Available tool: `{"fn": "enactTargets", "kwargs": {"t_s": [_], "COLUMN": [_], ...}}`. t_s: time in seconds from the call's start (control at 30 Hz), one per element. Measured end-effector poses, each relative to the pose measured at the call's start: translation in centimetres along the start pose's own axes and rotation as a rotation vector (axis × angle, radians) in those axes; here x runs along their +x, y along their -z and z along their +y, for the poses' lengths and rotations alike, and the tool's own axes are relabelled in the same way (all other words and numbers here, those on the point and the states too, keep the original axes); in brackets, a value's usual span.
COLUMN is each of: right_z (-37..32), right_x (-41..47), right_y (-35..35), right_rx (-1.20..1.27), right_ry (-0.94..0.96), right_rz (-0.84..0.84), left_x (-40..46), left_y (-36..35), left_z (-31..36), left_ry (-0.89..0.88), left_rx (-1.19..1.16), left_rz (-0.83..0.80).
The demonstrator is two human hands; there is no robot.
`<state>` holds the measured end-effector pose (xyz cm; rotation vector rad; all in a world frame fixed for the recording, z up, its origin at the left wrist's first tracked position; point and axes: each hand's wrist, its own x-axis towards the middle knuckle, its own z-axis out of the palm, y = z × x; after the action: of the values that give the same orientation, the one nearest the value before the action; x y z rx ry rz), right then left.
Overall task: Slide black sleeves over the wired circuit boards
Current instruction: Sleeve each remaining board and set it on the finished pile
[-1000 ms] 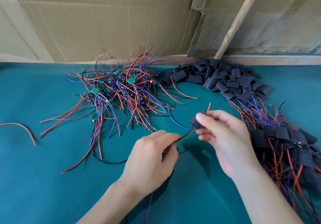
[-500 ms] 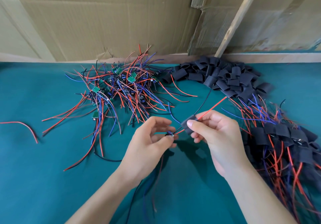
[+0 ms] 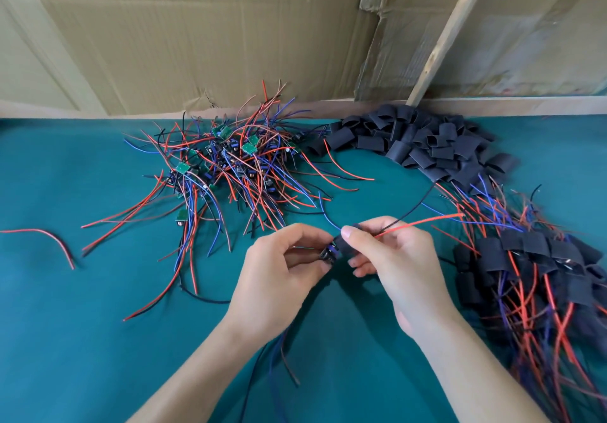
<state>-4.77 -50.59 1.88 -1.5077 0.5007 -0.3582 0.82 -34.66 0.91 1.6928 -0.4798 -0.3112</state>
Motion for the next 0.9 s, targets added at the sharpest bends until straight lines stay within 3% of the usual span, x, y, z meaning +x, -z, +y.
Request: {"fn": "enactTargets", "kwargs": {"t_s": [0.33,0.9], "right_z": [-0.6,-0.6], "right_x": [0.2,0.0], "right_y": [0.8,1.3], "right_rx": [-0.024,-0.219], "right_ry": [-0.092,0.027], "right_rz": [-0.108,-0.245], "left_x": [-0.3,-0.6], "left_y": [-0.1,-0.3], "left_z": [0.1,0.3], "left_ry": [-0.115,-0.052], "left_rx": [0.291,0.308], "left_rz": [0.044,0.082]}}
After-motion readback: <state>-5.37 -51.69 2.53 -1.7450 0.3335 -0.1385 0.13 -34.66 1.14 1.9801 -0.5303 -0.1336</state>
